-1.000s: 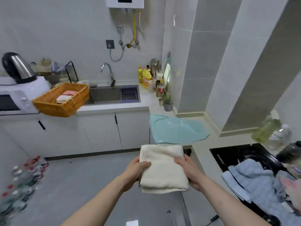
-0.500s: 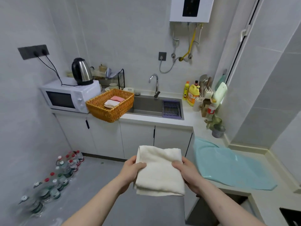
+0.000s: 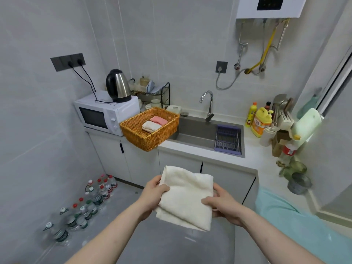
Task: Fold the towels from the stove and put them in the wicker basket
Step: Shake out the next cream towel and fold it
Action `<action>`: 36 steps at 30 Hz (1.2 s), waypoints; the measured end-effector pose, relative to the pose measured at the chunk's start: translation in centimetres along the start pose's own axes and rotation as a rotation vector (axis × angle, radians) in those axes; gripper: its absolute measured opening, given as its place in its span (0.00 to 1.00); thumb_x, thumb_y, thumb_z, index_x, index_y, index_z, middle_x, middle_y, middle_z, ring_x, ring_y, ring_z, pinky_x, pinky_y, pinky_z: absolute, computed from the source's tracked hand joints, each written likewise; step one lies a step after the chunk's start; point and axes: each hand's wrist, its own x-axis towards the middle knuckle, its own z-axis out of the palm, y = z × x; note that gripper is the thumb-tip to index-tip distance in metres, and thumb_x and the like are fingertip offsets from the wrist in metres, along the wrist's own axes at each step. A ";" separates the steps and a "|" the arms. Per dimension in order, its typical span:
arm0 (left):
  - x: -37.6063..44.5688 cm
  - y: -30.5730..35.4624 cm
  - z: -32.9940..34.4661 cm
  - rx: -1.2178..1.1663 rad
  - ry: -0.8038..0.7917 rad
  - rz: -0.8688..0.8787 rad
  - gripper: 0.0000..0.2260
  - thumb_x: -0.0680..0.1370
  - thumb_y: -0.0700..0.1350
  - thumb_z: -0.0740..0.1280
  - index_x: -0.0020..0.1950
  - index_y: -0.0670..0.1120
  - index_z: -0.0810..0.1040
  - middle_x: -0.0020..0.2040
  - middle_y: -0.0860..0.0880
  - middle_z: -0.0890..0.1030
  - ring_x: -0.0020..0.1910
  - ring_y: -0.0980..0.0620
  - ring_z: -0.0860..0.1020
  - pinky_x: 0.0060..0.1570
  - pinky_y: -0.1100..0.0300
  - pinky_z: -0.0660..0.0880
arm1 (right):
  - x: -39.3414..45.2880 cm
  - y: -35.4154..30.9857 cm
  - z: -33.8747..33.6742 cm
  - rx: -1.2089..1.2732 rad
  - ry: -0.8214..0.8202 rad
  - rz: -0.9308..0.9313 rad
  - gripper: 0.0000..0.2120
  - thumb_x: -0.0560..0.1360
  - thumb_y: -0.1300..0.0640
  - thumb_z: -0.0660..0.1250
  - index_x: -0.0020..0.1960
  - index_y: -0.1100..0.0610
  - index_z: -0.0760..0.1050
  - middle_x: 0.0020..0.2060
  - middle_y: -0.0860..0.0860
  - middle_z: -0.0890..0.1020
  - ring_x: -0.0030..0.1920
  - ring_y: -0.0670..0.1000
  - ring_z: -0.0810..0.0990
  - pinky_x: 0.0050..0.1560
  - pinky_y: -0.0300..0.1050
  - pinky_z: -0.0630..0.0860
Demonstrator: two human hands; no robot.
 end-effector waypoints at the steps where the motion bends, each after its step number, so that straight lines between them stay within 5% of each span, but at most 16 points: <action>1: 0.6 0.1 -0.5 -0.003 0.010 -0.008 0.19 0.68 0.46 0.67 0.58 0.50 0.81 0.54 0.48 0.86 0.55 0.44 0.83 0.53 0.50 0.80 | 1.3 -0.4 0.0 -0.002 0.002 0.000 0.22 0.76 0.66 0.68 0.65 0.46 0.74 0.51 0.52 0.87 0.43 0.50 0.85 0.36 0.44 0.79; 8: 5.8 0.5 -6.3 -0.067 0.070 -0.056 0.15 0.77 0.38 0.67 0.63 0.48 0.78 0.58 0.46 0.85 0.56 0.46 0.84 0.57 0.48 0.81 | 10.1 -4.2 2.5 0.040 -0.026 0.006 0.21 0.73 0.62 0.70 0.64 0.49 0.76 0.45 0.57 0.84 0.42 0.58 0.72 0.38 0.47 0.65; 15: 13.6 1.6 -14.9 -0.084 0.115 -0.069 0.16 0.76 0.39 0.67 0.64 0.49 0.78 0.57 0.46 0.85 0.55 0.45 0.85 0.59 0.43 0.81 | 20.1 -8.6 7.3 -0.022 -0.050 0.010 0.18 0.78 0.65 0.66 0.65 0.52 0.76 0.42 0.52 0.86 0.34 0.48 0.81 0.35 0.42 0.78; 19: 18.2 3.4 -19.8 -0.048 0.109 -0.076 0.16 0.78 0.38 0.66 0.65 0.48 0.77 0.58 0.46 0.84 0.55 0.46 0.84 0.58 0.47 0.81 | 25.4 -11.5 10.4 0.006 -0.025 -0.012 0.18 0.77 0.65 0.67 0.65 0.52 0.75 0.50 0.54 0.88 0.47 0.55 0.87 0.42 0.49 0.82; 25: 25.0 6.7 -25.2 -0.004 0.086 -0.069 0.20 0.73 0.42 0.68 0.65 0.47 0.77 0.58 0.46 0.84 0.56 0.46 0.83 0.61 0.45 0.80 | 32.2 -14.5 13.5 0.067 0.056 -0.039 0.17 0.77 0.65 0.67 0.64 0.52 0.76 0.51 0.52 0.87 0.50 0.55 0.87 0.43 0.50 0.83; 30: 31.2 9.0 -27.8 -0.017 0.030 -0.067 0.19 0.77 0.33 0.65 0.65 0.48 0.76 0.58 0.48 0.83 0.55 0.49 0.82 0.45 0.59 0.78 | 38.1 -17.2 13.6 0.112 0.076 -0.043 0.19 0.77 0.64 0.66 0.64 0.48 0.76 0.52 0.52 0.87 0.51 0.55 0.86 0.42 0.48 0.81; 36: 39.8 11.0 -29.6 -0.065 0.020 -0.043 0.23 0.76 0.29 0.64 0.66 0.49 0.78 0.60 0.47 0.84 0.60 0.46 0.82 0.58 0.49 0.81 | 46.6 -20.0 11.5 0.175 0.037 -0.072 0.21 0.77 0.68 0.64 0.65 0.50 0.79 0.57 0.52 0.86 0.57 0.56 0.83 0.51 0.51 0.79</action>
